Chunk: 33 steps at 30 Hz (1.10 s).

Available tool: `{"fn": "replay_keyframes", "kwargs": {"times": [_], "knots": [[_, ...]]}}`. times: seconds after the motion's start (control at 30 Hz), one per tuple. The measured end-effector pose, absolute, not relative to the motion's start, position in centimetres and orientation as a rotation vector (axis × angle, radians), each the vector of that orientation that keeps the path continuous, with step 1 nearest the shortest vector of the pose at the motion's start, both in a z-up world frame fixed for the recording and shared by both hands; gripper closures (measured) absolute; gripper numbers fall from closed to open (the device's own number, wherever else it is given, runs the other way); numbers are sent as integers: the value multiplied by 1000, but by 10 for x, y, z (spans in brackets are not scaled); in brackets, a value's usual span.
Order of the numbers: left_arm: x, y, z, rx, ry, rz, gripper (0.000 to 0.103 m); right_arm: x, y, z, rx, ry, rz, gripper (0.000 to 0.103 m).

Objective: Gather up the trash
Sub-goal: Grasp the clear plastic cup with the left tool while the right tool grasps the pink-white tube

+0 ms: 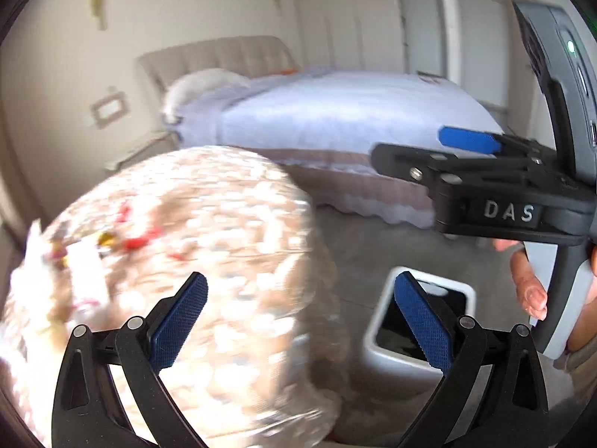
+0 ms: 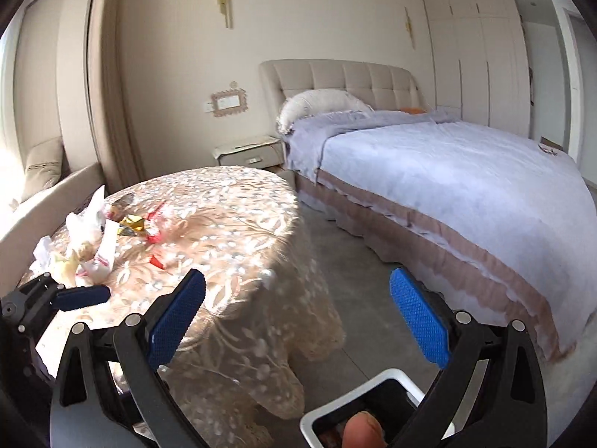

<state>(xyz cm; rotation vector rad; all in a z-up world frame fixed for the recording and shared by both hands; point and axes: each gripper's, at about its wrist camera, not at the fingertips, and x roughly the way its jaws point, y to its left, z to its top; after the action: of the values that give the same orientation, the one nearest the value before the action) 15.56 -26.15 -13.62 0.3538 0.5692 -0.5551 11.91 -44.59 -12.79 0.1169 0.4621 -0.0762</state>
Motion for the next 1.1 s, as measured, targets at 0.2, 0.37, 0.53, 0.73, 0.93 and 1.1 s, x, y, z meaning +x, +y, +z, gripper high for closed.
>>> {"fn": "replay_keyframes", "kwargs": {"times": [0.2,0.37,0.53,0.73,0.93,1.1], "knots": [[150,-171,-116,282,457,-255,5,128,-391,-112,61,445,16,4],[163,-103,-107,100,414,-39,5,137,-350,-109,23,456,72,4],[171,-64,-119,75,444,22,5,150,-312,-111,-52,476,99,4],[182,-47,-126,35,457,-48,8,165,-284,-118,-128,512,116,4],[202,-44,-136,33,511,-120,26,175,-273,-122,-138,537,116,4],[212,-44,-139,33,538,-160,66,183,-270,-125,-140,558,104,4]]}}
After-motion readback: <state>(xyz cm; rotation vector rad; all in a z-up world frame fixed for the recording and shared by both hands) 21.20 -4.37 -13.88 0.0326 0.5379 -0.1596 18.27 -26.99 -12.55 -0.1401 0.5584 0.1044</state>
